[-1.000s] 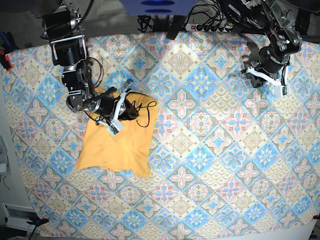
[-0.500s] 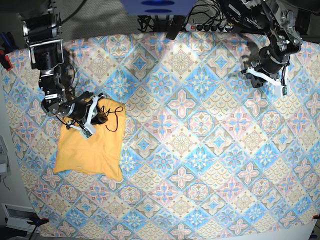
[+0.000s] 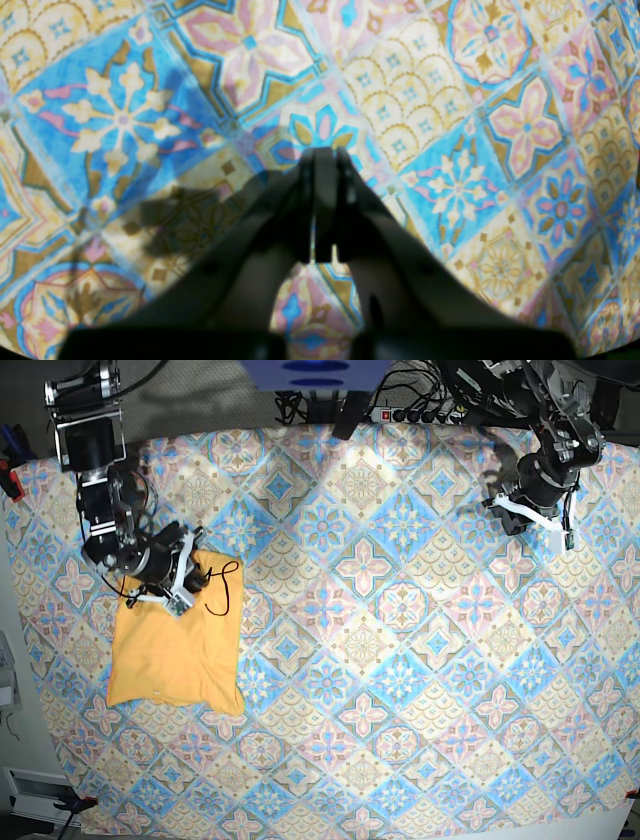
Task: Fold the T-shirt properly
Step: 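Drag the folded shirt with the right gripper away from the left gripper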
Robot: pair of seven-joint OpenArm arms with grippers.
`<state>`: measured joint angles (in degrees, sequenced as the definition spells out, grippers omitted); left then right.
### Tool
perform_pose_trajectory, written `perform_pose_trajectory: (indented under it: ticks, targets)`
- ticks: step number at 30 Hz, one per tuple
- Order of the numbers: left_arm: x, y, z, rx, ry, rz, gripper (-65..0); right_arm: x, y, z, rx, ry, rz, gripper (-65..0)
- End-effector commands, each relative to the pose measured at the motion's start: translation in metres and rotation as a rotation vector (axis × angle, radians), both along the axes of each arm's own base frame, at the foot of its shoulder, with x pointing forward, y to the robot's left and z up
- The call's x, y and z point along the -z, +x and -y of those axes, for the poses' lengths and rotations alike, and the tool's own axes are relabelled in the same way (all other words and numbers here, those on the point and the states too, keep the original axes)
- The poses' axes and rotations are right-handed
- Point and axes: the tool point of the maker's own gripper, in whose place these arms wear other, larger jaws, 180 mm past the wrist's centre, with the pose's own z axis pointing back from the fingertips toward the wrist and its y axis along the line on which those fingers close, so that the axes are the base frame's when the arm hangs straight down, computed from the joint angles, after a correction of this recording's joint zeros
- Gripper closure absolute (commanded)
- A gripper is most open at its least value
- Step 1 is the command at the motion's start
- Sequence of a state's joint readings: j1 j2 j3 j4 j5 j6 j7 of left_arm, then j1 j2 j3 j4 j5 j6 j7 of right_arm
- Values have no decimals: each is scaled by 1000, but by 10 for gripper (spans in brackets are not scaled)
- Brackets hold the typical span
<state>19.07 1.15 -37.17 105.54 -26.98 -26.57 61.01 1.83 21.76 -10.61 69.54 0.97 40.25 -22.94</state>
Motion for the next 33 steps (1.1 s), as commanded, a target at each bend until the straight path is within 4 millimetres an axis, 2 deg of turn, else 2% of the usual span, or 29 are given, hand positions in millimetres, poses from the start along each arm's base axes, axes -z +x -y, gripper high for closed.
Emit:
perform_pose_trajectory:
  ticks: [1,5,11,14,17,20,22,26,28,33]
  targets:
    - [-8,8,2,17,5,37,0,-18,14,7,12,-9,56,-74]
    - [-7,9,7,27,0,35,0,-25,2,-7,-18,-13,67,-74]
    - [-8,9,7,27,-3,39,0,-14,-3,-14,4,20,37,-74]
    - [-8,9,7,27,-3,39,0,2,-12,-7,25,16,-15,-74]
    - [-8,10,7,28,-2,40,0,8,-10,-2,43,28,-24,-74]
    - [-8,9,6,27,0,38,0,17,-16,7,62,28,-51,-74]
    - [-8,9,5,27,1,38,0,18,-17,17,64,8,-56,-74]
    - [-8,9,5,27,1,38,0,21,-26,23,71,-2,-71,-74]
    - [-8,9,5,27,1,38,0,21,-30,38,105,-13,-73,-74]
    - [-8,9,5,27,1,38,0,20,-33,52,145,-18,-72,-74]
